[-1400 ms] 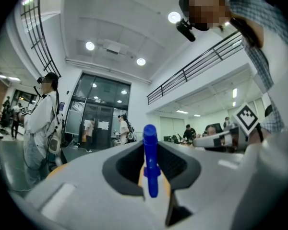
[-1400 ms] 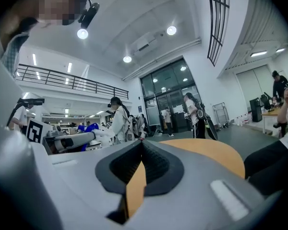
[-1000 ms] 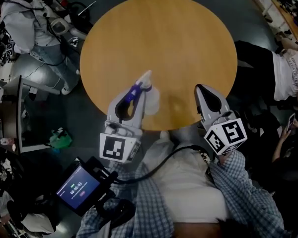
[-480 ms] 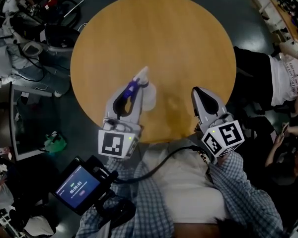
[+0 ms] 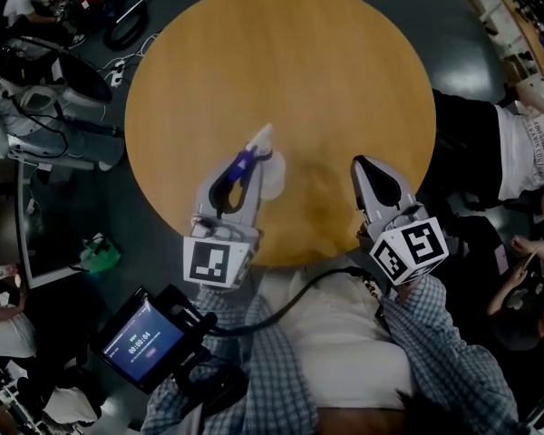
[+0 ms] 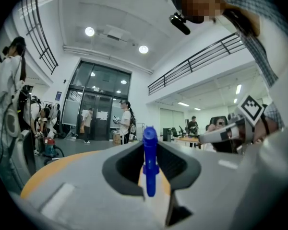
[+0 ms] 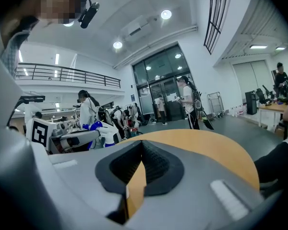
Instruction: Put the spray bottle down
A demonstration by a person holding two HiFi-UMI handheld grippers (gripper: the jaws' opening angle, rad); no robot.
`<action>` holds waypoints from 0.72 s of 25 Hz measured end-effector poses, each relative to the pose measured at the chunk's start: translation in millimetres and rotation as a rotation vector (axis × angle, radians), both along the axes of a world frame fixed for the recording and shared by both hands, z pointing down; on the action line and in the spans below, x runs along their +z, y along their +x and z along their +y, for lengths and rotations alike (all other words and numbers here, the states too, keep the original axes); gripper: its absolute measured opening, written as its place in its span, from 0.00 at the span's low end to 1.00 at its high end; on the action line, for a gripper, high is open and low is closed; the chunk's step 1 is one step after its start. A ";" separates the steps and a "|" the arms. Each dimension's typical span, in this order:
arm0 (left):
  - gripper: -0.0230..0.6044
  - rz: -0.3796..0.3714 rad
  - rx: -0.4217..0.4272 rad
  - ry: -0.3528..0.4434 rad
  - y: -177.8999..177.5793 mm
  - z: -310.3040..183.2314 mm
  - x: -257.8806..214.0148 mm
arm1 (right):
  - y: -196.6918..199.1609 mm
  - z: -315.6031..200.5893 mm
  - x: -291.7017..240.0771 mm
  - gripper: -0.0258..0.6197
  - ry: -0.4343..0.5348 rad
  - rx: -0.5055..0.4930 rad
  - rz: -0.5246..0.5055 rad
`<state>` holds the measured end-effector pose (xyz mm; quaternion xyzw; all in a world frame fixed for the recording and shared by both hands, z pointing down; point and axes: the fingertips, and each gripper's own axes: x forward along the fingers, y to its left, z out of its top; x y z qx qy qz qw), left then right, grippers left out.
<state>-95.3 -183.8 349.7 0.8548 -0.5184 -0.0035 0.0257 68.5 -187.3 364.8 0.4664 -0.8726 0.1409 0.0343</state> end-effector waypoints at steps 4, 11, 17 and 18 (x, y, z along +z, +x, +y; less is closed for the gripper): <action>0.17 -0.006 -0.008 0.000 -2.2 0.7 3.2 | -4.8 -4.3 4.0 0.05 -0.010 -0.027 0.004; 0.17 -0.022 -0.030 0.003 -9.9 10.1 7.9 | -16.9 -4.6 12.0 0.05 -0.025 -0.063 0.003; 0.17 -0.018 -0.043 -0.009 -8.7 17.2 11.4 | -18.3 -4.4 14.1 0.05 -0.041 -0.077 0.008; 0.17 -0.016 -0.044 -0.011 -10.6 17.0 12.9 | -20.0 -5.1 15.5 0.05 -0.045 -0.078 0.009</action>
